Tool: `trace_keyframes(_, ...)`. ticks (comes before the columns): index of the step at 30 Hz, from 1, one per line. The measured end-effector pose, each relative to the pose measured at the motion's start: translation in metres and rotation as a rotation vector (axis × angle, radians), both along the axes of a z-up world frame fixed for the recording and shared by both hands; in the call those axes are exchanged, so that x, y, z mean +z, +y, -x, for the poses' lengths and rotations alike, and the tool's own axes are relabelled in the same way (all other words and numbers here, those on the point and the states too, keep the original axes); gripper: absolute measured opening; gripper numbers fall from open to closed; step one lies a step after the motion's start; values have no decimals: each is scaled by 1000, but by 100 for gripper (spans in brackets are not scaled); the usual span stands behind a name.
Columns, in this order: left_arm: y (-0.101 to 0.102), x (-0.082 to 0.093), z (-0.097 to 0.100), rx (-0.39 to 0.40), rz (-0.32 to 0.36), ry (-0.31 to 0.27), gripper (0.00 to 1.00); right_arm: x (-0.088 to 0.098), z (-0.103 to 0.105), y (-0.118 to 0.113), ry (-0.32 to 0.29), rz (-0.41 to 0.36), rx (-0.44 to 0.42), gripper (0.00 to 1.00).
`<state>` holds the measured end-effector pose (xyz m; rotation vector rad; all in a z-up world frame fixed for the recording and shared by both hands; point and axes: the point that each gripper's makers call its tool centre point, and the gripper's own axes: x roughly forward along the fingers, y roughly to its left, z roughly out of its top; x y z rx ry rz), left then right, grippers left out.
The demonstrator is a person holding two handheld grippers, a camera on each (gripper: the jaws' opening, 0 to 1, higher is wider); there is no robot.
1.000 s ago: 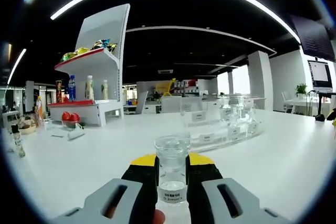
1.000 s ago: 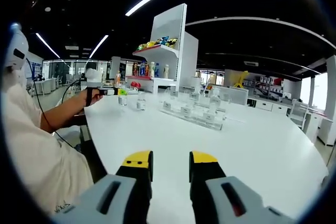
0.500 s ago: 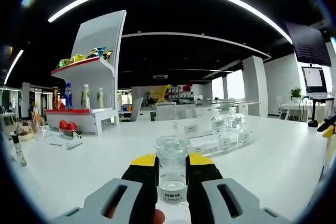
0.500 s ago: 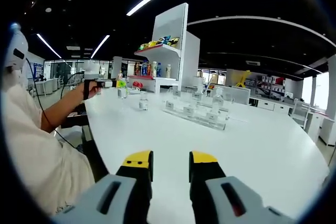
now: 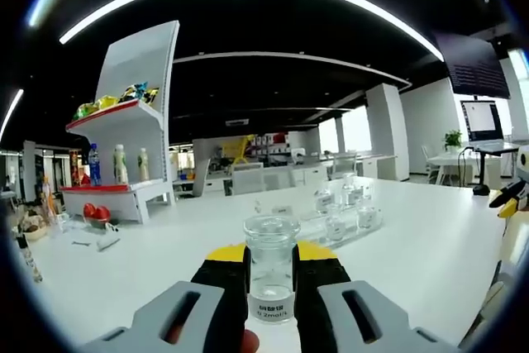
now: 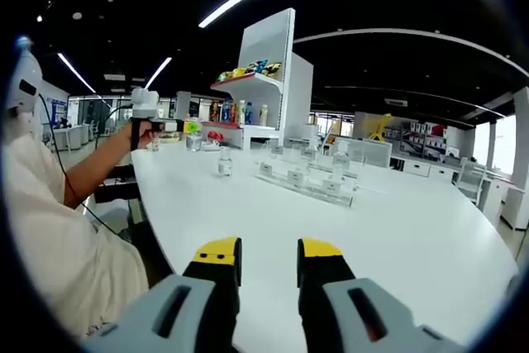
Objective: Identify the label on the chemical reagent bottle, grasp the chemical reagent bottle, and place it in the designated position on the reagent rack
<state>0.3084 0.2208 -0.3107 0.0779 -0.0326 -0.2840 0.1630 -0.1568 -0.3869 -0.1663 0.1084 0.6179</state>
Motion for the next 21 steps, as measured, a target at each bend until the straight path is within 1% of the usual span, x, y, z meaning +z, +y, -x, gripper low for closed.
trace_keyframes(6, -3, 10, 1, -8, -5, -8, 21, 7, 4, 2, -22, -1, 5, 27)
trace_keyframes(9, -6, 18, 0, -30, 18, -13, 21, 7, 3, 0, -24, 1, 2, 27)
trace_keyframes(13, -10, 25, -6, -33, 11, -17, 21, 5, 1, -1, -26, 3, 5, 27)
trace_keyframes(17, -15, 34, -13, -49, 19, -20, 21, 3, -1, -2, -21, 5, 6, 27)
trace_keyframes(21, -20, 40, -17, -55, 17, -26, 21, 6, 0, 1, -27, 0, 11, 27)
